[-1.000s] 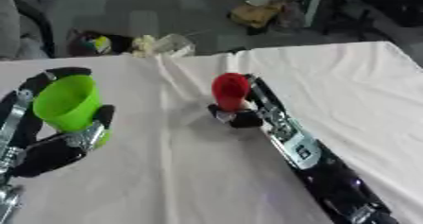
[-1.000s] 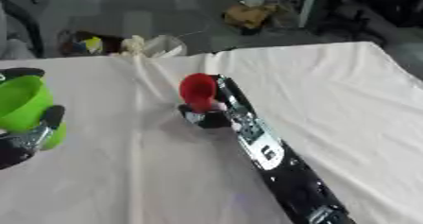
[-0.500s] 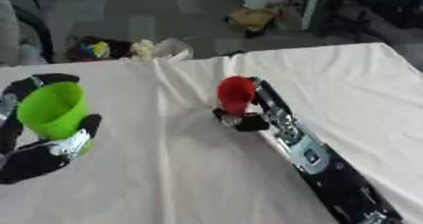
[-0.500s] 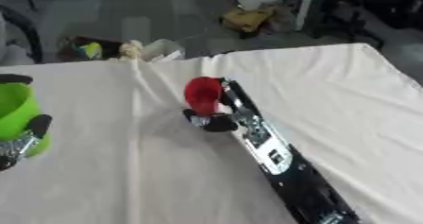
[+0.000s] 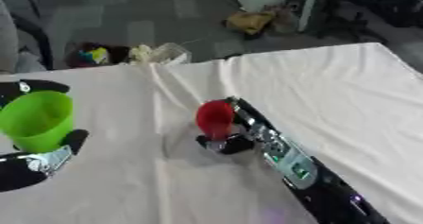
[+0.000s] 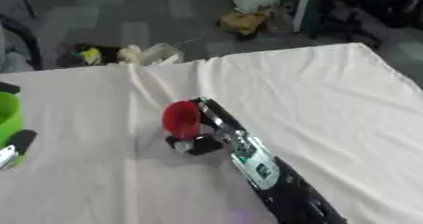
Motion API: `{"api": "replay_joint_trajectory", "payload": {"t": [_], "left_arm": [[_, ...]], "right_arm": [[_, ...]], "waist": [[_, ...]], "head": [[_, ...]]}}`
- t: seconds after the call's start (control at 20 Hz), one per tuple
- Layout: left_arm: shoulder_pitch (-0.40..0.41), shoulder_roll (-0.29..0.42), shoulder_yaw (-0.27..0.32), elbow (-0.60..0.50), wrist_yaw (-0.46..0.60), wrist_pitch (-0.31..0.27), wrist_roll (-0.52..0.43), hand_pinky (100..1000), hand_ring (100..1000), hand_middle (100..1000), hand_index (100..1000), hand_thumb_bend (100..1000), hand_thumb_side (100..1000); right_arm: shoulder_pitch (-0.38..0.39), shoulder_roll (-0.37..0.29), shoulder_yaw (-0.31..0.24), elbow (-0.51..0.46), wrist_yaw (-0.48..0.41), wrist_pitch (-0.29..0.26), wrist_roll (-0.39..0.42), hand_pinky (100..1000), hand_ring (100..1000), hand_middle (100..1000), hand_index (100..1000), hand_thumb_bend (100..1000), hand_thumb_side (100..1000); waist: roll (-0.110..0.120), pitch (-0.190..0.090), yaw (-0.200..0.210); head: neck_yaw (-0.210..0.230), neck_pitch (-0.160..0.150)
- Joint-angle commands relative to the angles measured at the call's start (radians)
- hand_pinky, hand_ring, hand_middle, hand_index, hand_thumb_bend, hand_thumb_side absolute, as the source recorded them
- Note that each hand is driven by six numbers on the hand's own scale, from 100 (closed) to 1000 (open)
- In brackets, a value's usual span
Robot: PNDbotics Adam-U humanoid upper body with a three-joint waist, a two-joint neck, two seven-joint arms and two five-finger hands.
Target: Pour the contents of one cup into another cup.
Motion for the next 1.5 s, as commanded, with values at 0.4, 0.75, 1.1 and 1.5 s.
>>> {"api": "replay_joint_trajectory", "payload": {"t": [0.4, 0.75, 1.1, 1.5], "left_arm": [[-0.059, 0.066, -0.031, -0.007, -0.046, -0.006, -0.064, 402, 245, 473, 767, 100, 187], [-0.110, 0.077, -0.070, 0.019, -0.127, -0.028, -0.143, 388, 240, 470, 764, 100, 161], [-0.161, 0.074, -0.106, 0.055, -0.239, -0.064, -0.251, 378, 242, 469, 762, 100, 148], [-0.221, 0.049, -0.141, 0.093, -0.324, -0.109, -0.304, 357, 237, 461, 755, 100, 140]], "right_arm": [[-0.035, 0.031, 0.070, -0.026, 0.022, -0.032, 0.092, 513, 714, 162, 368, 100, 100], [-0.049, 0.050, 0.109, -0.044, 0.011, -0.045, 0.150, 513, 714, 161, 368, 100, 100], [-0.065, 0.064, 0.137, -0.071, -0.020, -0.045, 0.194, 512, 712, 163, 368, 100, 100], [-0.089, 0.091, 0.176, -0.062, -0.072, -0.032, 0.264, 507, 714, 158, 364, 100, 100]], "waist": [[0.004, -0.026, -0.013], [0.006, -0.030, -0.021], [0.011, -0.034, -0.028], [0.015, -0.033, -0.032]], "head": [[-0.008, 0.006], [-0.007, 0.011], [-0.008, 0.013], [-0.015, 0.009]]}}
